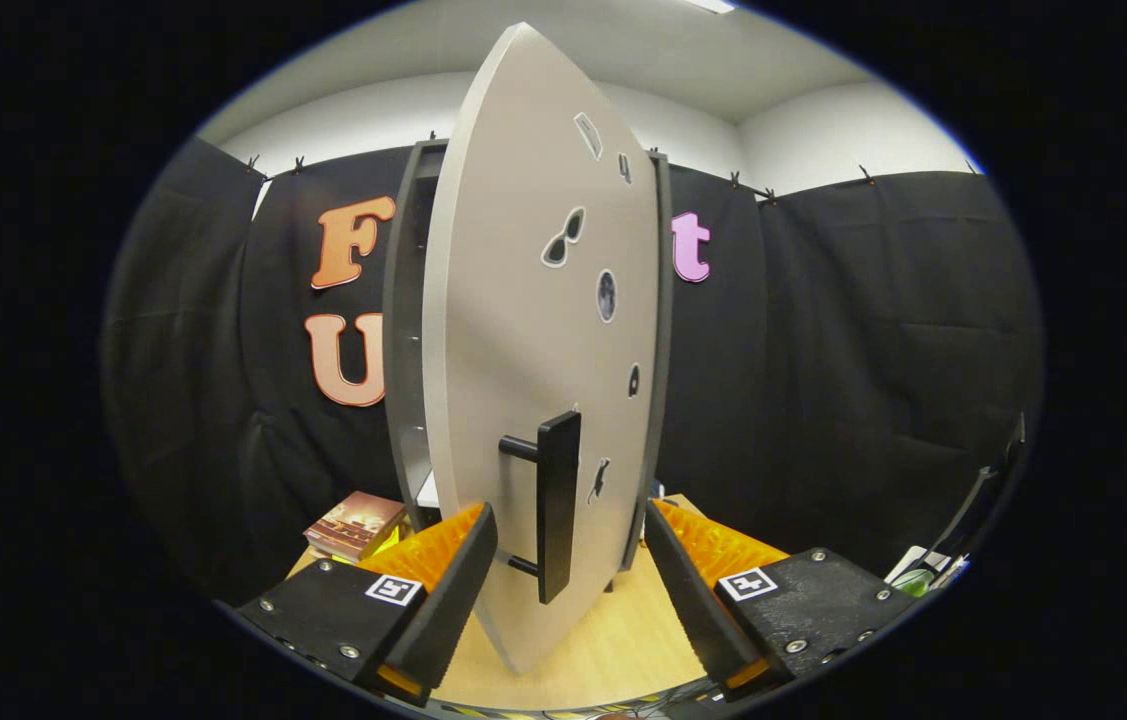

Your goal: Open the shoe cabinet door, grab the shoes and put them into the shoe cabinet, then close the shoe cabinet door.

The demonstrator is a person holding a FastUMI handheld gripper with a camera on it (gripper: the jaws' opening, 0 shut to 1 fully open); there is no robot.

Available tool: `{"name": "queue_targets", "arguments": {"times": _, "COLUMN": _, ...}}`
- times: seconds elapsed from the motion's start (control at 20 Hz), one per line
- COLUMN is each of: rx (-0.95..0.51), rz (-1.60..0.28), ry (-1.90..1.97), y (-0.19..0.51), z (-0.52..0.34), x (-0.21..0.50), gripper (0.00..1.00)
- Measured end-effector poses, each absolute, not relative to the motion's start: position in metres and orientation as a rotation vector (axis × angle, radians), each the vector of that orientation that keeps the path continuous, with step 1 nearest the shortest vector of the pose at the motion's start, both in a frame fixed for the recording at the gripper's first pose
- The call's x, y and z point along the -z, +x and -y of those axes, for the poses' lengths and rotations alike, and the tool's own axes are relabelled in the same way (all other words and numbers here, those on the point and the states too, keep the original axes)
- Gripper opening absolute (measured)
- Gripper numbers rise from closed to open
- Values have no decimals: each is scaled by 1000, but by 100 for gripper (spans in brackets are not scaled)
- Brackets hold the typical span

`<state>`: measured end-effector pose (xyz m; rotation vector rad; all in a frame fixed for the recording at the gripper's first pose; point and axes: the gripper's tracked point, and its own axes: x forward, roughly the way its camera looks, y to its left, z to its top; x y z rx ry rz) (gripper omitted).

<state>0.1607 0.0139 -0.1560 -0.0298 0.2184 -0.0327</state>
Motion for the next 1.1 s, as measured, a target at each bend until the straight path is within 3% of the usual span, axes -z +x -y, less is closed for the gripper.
{"name": "queue_targets", "arguments": {"times": 0.45, "rx": -20, "rz": -201, "ry": -48, "y": 257, "z": -98, "x": 162, "gripper": 93}}
{"name": "queue_targets", "arguments": {"times": 1.1, "rx": -32, "rz": -255, "ry": 47, "y": 331, "z": -135, "x": 176, "gripper": 93}}
